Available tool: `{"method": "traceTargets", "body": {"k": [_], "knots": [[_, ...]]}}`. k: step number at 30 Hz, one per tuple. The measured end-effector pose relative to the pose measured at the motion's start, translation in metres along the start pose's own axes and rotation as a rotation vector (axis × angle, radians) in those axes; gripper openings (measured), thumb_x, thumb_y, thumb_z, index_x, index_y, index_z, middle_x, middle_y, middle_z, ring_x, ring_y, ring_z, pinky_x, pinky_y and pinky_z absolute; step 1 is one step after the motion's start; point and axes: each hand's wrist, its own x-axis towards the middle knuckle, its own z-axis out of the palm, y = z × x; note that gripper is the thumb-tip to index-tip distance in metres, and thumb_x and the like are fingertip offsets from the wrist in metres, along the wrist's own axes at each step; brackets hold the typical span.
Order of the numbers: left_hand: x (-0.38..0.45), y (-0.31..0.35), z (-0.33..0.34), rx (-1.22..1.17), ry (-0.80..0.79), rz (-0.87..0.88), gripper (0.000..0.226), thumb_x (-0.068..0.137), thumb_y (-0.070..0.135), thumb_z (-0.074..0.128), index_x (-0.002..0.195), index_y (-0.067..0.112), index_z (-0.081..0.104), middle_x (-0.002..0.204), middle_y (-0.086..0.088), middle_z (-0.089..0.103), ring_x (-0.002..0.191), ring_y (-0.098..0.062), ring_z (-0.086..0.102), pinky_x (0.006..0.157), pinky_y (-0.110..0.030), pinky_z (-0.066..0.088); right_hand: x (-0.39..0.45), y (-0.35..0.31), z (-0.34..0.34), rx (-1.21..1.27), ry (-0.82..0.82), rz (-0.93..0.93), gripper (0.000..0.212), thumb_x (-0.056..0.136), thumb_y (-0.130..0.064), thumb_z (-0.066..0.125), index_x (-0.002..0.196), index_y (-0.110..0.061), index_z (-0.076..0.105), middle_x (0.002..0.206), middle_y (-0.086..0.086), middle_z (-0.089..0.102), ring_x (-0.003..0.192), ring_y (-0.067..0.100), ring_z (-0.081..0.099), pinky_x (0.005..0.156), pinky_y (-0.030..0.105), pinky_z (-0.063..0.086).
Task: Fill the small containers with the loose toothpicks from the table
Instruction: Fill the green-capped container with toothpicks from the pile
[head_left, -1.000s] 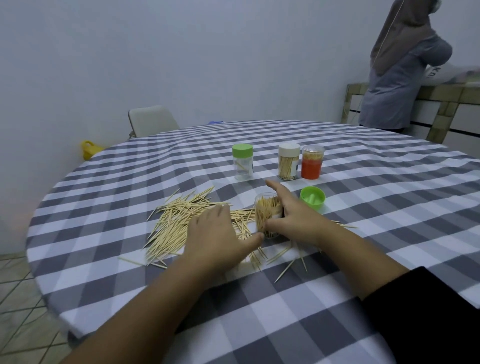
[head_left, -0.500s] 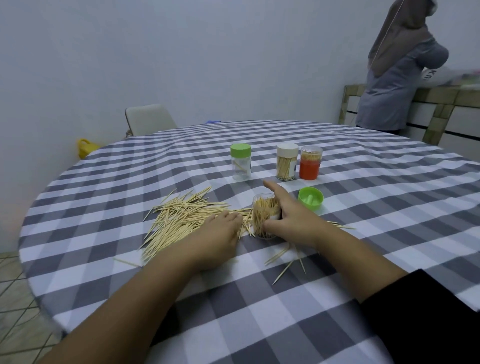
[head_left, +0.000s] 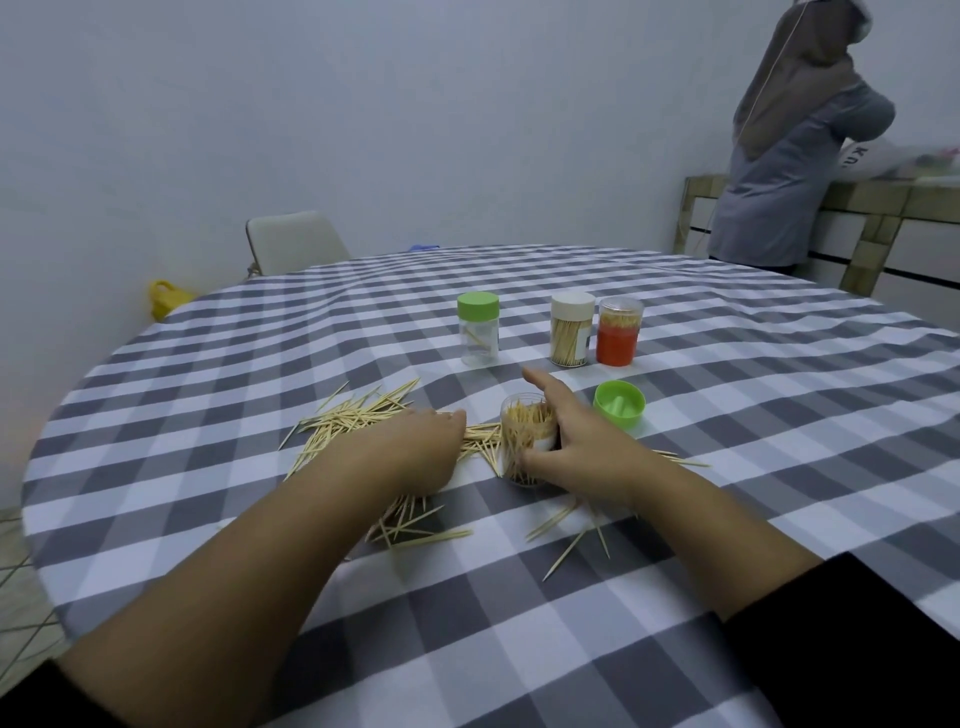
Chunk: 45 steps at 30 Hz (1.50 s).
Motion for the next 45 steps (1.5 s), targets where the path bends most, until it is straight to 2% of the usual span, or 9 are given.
{"method": "traceTargets", "body": {"k": [5,9,19,23,26,29,34,37,45], "knots": [[0.006,0.005,0.004,0.048,0.088,-0.003,0.049,0.091,0.0,0.041,0.139,0.007,0.037,0.136,-0.014,0.049,0.121,-0.03,0.05,0.098,-0.039,0.045,0.0,-0.001,-0.002,-0.016,0.007,-0.016,0.09,0.079,-0.018,0.066,0.147,-0.039,0.012,0.108,-0.002,0.058,0.081,0.007,0.06,0.077,0.025,0.053],[0.009,0.007,0.007,0.039,0.131,-0.011,0.035,0.087,-0.004,0.048,0.12,0.005,0.056,0.118,-0.012,0.049,0.102,-0.03,0.057,0.087,-0.037,0.05,0.001,-0.002,-0.006,0.054,-0.028,-0.004,0.093,0.075,-0.016,0.074,0.146,-0.035,0.017,0.105,-0.011,0.059,0.093,0.009,0.064,0.087,0.031,0.054],[0.027,0.014,0.0,0.05,0.064,-0.134,0.036,0.084,0.002,0.057,0.118,0.012,0.06,0.111,-0.011,0.06,0.096,-0.027,0.059,0.071,-0.029,0.041,0.002,0.0,-0.009,0.05,-0.054,0.021,0.096,0.071,-0.017,0.08,0.144,-0.034,0.021,0.114,-0.004,0.062,0.096,0.011,0.065,0.089,0.035,0.054],[0.031,0.019,-0.004,-0.067,0.069,-0.187,0.041,0.088,0.006,0.056,0.128,0.012,0.054,0.125,-0.013,0.056,0.112,-0.029,0.056,0.081,-0.031,0.043,0.002,0.0,-0.013,0.032,-0.045,0.022,0.096,0.071,-0.018,0.08,0.144,-0.034,0.02,0.116,-0.003,0.061,0.096,0.01,0.064,0.087,0.031,0.054],[0.025,0.019,0.004,-0.208,0.312,-0.159,0.027,0.094,0.002,0.044,0.118,0.007,0.057,0.115,-0.016,0.06,0.105,-0.032,0.058,0.076,-0.03,0.041,0.002,0.0,-0.014,0.034,-0.039,0.024,0.096,0.072,-0.017,0.079,0.145,-0.033,0.02,0.117,-0.003,0.058,0.096,0.009,0.064,0.084,0.026,0.054],[0.026,0.015,0.006,-0.294,0.302,-0.183,0.04,0.099,0.011,0.04,0.138,0.016,0.045,0.126,-0.014,0.056,0.114,-0.031,0.054,0.089,-0.032,0.043,0.001,0.0,-0.014,0.049,-0.034,0.022,0.095,0.073,-0.014,0.078,0.145,-0.033,0.019,0.113,-0.004,0.059,0.096,0.01,0.064,0.084,0.027,0.055],[0.017,0.014,0.006,-0.767,0.546,-0.13,0.033,0.1,0.019,0.046,0.129,0.026,0.059,0.109,-0.004,0.067,0.098,-0.022,0.059,0.076,-0.026,0.041,0.0,0.0,-0.013,0.029,-0.003,0.011,0.093,0.074,-0.017,0.077,0.145,-0.034,0.02,0.109,-0.005,0.062,0.094,0.011,0.064,0.086,0.032,0.054],[0.012,0.013,0.006,-1.11,0.623,-0.112,0.029,0.097,0.02,0.053,0.123,0.025,0.064,0.098,0.002,0.07,0.086,-0.018,0.061,0.073,-0.035,0.05,0.0,-0.001,-0.013,0.001,0.006,0.014,0.093,0.073,-0.021,0.077,0.145,-0.036,0.02,0.113,-0.003,0.06,0.097,0.012,0.063,0.09,0.033,0.053],[0.014,0.007,0.0,-1.802,0.614,-0.064,0.017,0.091,0.01,0.058,0.092,0.024,0.067,0.088,0.002,0.071,0.097,-0.016,0.066,0.1,-0.036,0.046,0.001,-0.001,-0.007,-0.024,0.009,0.011,0.087,0.078,-0.023,0.073,0.145,-0.036,0.019,0.112,-0.006,0.058,0.097,0.008,0.061,0.091,0.03,0.052]]}}
